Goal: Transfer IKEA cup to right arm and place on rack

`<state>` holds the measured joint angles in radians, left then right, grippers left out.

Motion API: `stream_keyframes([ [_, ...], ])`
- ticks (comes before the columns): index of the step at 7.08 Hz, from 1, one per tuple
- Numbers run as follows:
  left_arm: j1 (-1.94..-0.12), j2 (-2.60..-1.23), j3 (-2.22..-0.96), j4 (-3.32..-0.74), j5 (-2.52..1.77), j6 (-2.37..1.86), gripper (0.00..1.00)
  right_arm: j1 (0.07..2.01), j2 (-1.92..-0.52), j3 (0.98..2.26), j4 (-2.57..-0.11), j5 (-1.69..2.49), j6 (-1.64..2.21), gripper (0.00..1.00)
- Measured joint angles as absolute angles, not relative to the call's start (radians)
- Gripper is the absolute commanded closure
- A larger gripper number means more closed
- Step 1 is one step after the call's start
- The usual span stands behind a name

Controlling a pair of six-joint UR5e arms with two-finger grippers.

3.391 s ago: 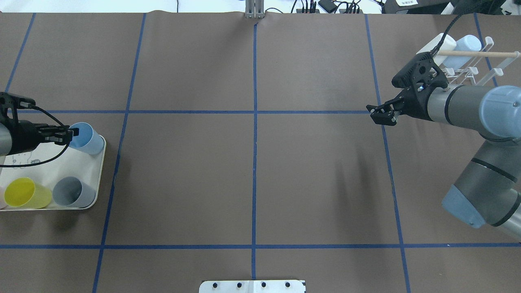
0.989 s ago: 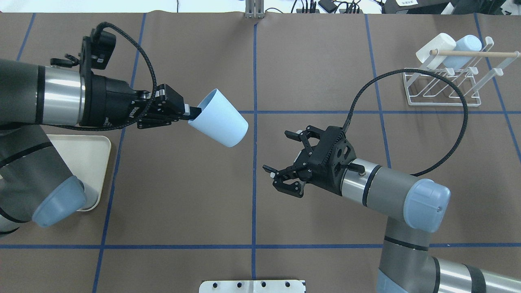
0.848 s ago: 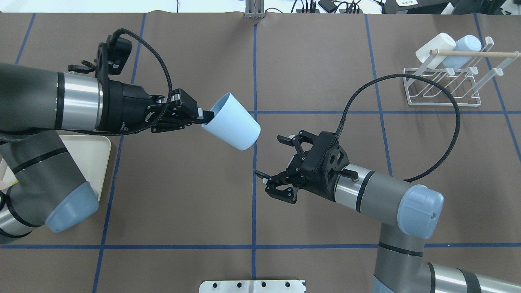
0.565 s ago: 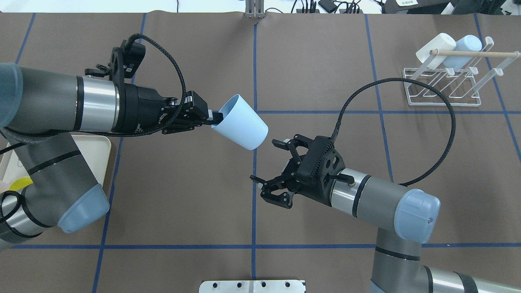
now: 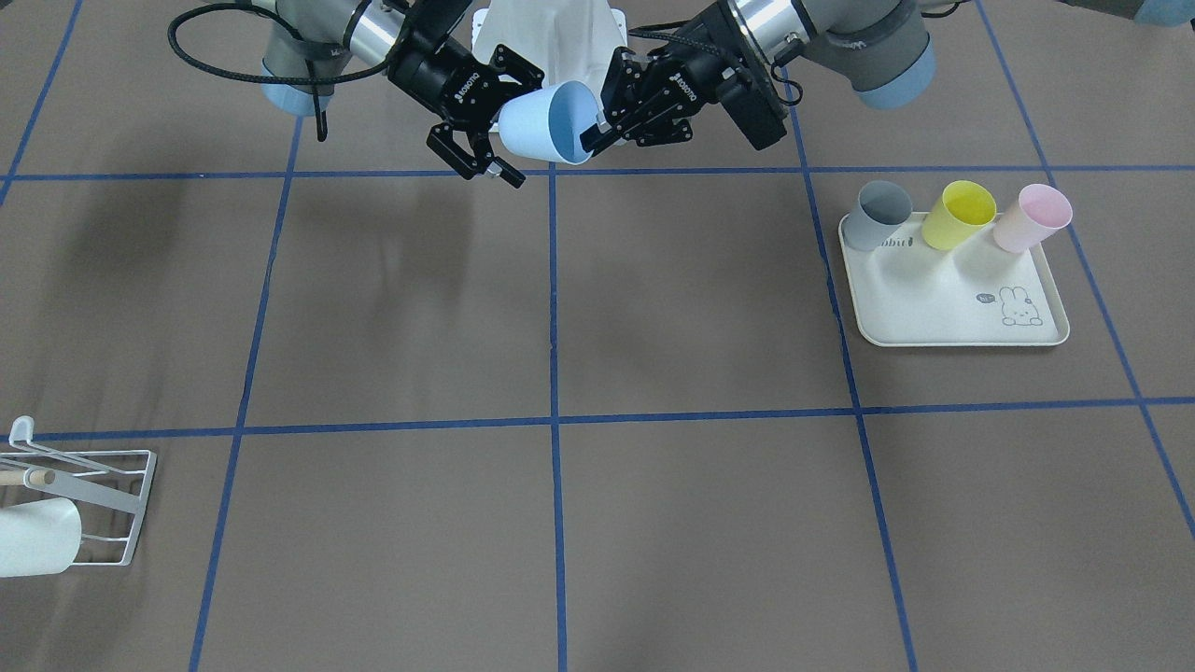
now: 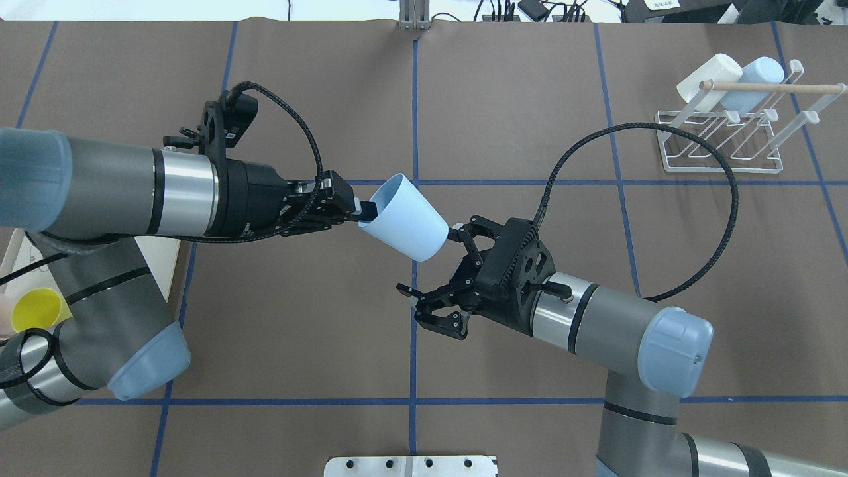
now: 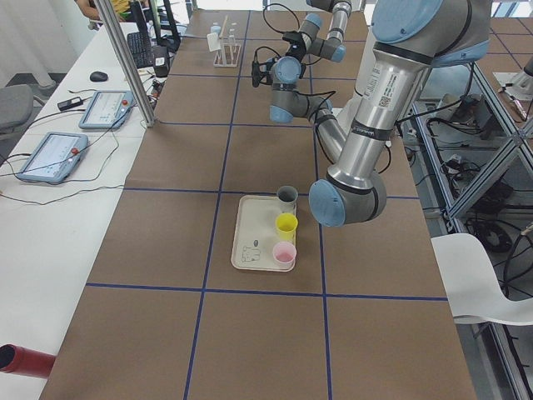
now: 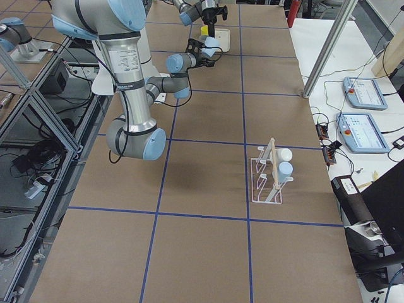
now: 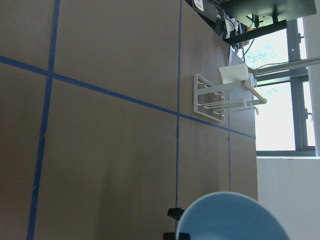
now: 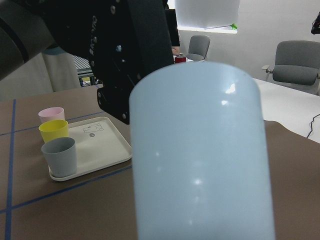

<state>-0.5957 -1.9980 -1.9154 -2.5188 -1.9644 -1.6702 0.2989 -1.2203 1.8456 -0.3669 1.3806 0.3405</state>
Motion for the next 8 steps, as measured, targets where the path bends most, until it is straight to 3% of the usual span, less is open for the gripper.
stream_keyframes([
  [5,-0.590,-1.988,-1.896,-2.519,-1.957,-1.666,1.00,0.301,-1.220,1.853,-0.367,1.381,0.340,0.01],
  [6,-0.590,-1.987,-1.893,-2.519,-1.957,-1.665,1.00,0.302,-1.220,1.853,-0.367,1.380,0.339,0.07],
  [8,-0.592,-1.987,-1.893,-2.519,-1.957,-1.664,1.00,0.304,-1.220,1.857,-0.367,1.380,0.338,0.43],
])
